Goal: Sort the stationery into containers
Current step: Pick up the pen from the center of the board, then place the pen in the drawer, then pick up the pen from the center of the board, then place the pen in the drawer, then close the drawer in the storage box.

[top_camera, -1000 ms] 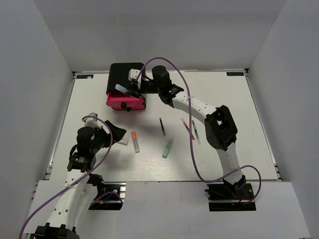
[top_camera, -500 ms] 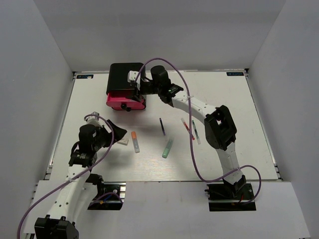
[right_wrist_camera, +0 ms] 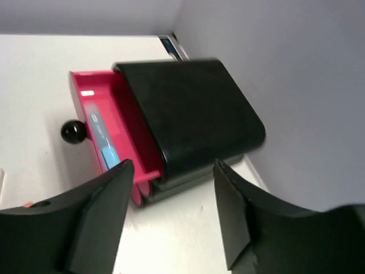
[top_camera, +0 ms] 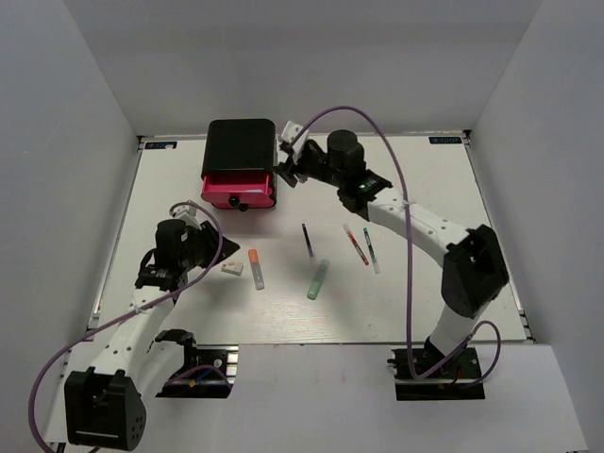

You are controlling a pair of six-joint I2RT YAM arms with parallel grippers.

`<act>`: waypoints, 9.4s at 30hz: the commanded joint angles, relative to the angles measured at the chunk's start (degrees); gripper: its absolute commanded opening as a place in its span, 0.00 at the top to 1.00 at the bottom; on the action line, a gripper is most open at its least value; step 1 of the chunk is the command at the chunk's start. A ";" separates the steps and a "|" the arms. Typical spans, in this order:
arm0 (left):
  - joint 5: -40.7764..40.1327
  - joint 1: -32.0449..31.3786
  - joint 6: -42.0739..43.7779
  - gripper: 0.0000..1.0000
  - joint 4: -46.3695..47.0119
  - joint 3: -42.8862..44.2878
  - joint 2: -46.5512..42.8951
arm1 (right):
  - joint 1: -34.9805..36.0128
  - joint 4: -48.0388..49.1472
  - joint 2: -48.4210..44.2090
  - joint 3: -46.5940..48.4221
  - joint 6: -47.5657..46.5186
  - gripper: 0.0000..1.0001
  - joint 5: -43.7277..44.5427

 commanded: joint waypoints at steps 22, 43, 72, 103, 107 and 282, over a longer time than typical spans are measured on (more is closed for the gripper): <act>-24.26 -22.49 -10.47 0.39 -13.62 12.33 24.59 | -9.68 -10.93 -24.22 -35.03 7.35 0.56 7.61; -35.52 -29.00 -11.17 0.58 -11.87 16.64 38.92 | -12.23 -11.73 -26.77 -38.28 9.11 0.54 5.41; -57.72 -31.73 -37.69 1.00 -1.13 37.72 20.02 | -12.76 -10.06 -31.43 -45.40 7.27 0.52 1.10; -64.09 -20.48 -60.39 0.92 -29.53 54.26 41.02 | -13.81 -8.39 -34.24 -49.36 6.83 0.49 2.16; -63.56 -19.95 -60.39 0.81 -29.62 53.64 41.03 | -13.55 -8.38 -33.89 -49.28 6.47 0.49 1.98; -32.19 -7.38 -31.50 0.77 12.82 27.03 37.96 | -23.13 -8.56 -25.01 -31.61 6.65 0.96 -16.83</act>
